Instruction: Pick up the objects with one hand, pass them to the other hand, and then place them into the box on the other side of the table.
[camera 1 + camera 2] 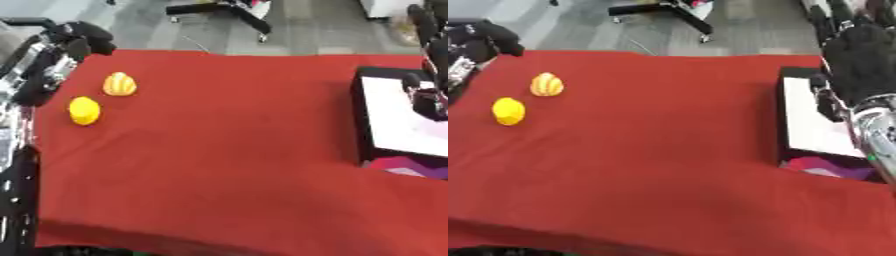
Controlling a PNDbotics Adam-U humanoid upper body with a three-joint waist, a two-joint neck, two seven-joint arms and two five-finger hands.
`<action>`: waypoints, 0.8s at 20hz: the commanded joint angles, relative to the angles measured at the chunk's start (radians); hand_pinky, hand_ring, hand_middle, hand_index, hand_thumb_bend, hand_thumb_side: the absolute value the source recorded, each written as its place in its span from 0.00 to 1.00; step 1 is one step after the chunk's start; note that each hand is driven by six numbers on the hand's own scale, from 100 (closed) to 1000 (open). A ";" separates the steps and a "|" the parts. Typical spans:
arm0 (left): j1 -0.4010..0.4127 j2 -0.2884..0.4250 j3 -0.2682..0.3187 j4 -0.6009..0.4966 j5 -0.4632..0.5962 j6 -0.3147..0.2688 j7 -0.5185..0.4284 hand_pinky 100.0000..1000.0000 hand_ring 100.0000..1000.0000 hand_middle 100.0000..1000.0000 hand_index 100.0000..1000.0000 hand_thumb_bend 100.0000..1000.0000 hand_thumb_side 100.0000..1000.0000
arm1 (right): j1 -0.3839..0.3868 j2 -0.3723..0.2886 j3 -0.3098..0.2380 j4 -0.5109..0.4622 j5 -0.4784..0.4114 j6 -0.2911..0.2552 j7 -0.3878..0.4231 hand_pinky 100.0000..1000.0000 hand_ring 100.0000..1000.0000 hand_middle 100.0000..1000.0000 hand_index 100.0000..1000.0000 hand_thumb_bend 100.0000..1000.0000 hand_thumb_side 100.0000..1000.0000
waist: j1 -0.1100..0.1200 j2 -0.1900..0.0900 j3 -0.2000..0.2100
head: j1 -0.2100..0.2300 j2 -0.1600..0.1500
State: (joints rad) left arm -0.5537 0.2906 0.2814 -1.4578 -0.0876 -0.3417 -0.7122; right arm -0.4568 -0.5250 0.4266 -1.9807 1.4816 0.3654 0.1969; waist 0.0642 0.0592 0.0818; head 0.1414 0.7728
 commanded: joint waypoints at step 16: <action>-0.375 0.112 -0.078 0.712 -1.380 -0.122 0.540 0.84 0.77 0.78 0.90 0.33 0.27 | -0.008 0.117 0.145 -0.019 -0.018 0.007 -0.073 0.90 0.70 1.00 1.00 0.27 0.00 | 0.001 -0.024 -0.036 | 0.018 -0.003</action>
State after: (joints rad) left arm -0.9010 0.3728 0.1992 -0.7739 -1.3836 -0.4840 -0.2128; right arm -0.4492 -0.4036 0.5742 -1.9808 1.4674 0.3757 0.1239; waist 0.0653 0.0536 0.0456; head 0.1628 0.7728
